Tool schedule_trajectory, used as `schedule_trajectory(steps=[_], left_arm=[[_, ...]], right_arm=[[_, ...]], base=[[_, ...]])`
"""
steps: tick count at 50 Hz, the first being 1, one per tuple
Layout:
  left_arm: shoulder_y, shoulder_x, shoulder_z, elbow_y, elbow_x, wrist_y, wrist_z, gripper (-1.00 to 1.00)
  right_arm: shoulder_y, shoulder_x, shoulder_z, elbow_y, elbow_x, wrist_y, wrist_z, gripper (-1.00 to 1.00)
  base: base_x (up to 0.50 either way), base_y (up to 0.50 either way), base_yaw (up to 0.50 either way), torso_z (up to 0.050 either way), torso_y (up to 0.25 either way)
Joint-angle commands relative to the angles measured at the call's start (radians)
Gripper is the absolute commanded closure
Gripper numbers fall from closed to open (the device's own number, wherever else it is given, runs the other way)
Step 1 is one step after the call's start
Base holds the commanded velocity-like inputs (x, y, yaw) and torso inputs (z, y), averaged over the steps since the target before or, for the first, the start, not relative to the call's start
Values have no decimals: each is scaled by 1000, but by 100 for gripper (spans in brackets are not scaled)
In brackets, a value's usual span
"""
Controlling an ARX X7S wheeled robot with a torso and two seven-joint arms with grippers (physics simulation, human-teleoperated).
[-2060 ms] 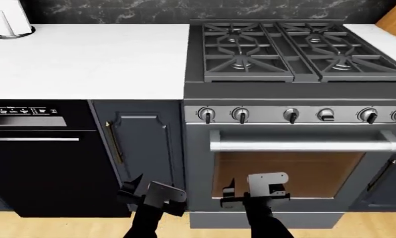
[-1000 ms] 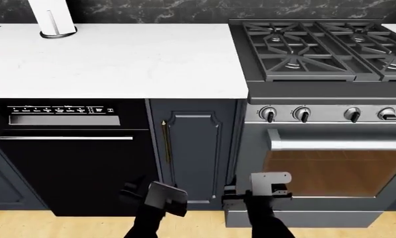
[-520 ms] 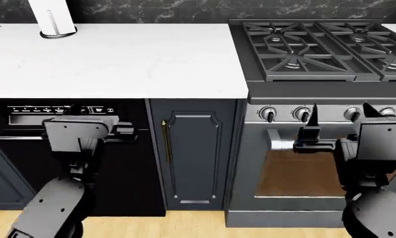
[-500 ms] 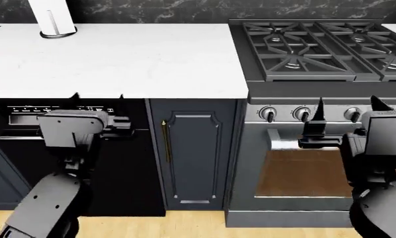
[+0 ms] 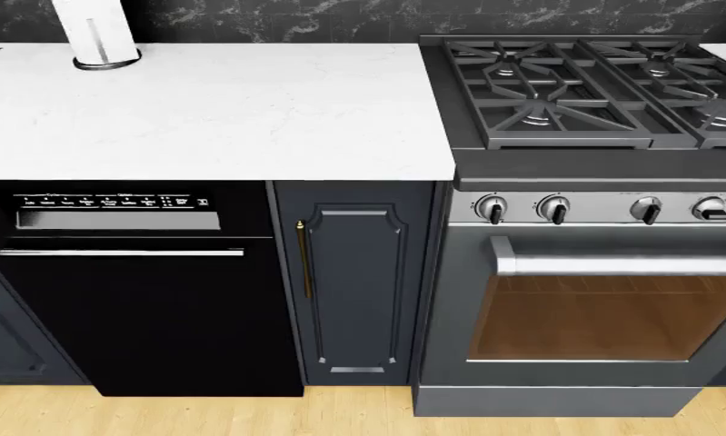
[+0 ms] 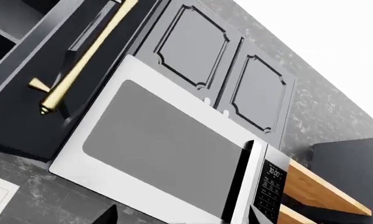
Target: Pick and place the shaker into the drawer. Then close the cabinet.
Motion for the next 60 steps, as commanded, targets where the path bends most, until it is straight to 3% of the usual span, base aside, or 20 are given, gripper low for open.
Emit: schedule_trajectory(steps=[1,18,25,45,60], left_arm=[[-299,-13,11,-93,20,-71,66,-100],[-70,-129,-69,-10,-18,-69,2,-100],[-37,-146,-86,19,-37,-76,-10,-100],[65,-171,-123,89,-86,-72,-25,-100],[90,-170,-134,103,-100,-67,-29,-100]], right_arm=[[491,-154,-209,379,-303,-20,-339,-100],[510,-196,-175,412,-316,15,-354,-100],[491,-197,-166,375,-309,30,-356,-100],[487,-234,-176,382,-318,67,-388,-100],[498,-259,-182,400,-348,45,-407,-100]], base=[[0,0,0,0,0],[0,0,0,0,0],[40,-9,0,0,0],[490,-176,0,0,0],[500,72,0,0,1]])
